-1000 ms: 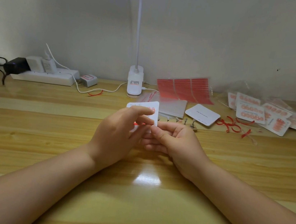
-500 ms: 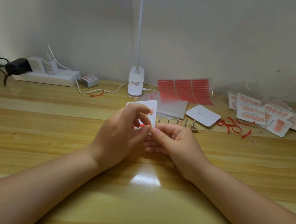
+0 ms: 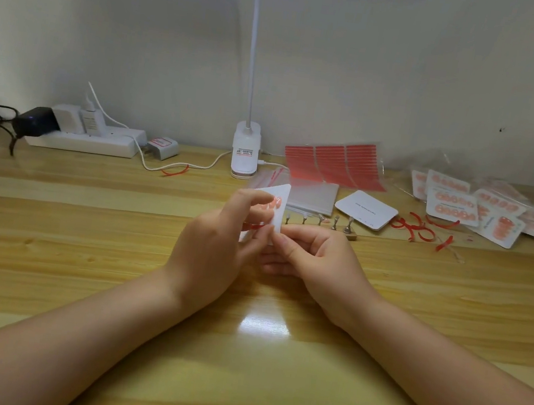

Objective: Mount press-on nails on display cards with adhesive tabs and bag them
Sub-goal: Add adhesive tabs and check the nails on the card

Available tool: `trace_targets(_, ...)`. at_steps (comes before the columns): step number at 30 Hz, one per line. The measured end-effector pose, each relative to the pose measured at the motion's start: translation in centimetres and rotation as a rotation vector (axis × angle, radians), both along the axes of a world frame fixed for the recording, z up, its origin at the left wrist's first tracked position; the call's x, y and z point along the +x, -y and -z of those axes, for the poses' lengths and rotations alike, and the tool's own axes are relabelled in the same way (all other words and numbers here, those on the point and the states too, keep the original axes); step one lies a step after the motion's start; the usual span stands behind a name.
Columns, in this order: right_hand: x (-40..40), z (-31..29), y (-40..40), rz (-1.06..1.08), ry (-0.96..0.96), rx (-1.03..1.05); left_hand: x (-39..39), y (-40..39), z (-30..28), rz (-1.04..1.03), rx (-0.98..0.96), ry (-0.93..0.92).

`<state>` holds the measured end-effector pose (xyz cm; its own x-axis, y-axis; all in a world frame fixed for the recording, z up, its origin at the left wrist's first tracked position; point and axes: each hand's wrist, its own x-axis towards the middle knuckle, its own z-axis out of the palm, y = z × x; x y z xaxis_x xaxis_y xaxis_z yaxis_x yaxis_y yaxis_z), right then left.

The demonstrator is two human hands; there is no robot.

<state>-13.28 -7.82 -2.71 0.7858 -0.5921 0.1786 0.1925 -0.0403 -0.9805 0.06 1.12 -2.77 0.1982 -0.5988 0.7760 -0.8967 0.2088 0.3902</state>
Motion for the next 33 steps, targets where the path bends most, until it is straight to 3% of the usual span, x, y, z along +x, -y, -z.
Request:
trace_targets(21, 0.21, 0.03, -0.14, 0.007, 0.000, 0.019, 0.61, 0.24, 0.03, 0.062, 0.027, -0.196)
trace_targets(27, 0.11, 0.07, -0.09, 0.009, -0.007, 0.008, 0.76, 0.24, 0.14, 0.060, 0.018, -0.165)
trace_targets(33, 0.07, 0.00, -0.07, 0.017, -0.027, -0.004, 0.72, 0.16, 0.04, 0.060, 0.004, -0.010)
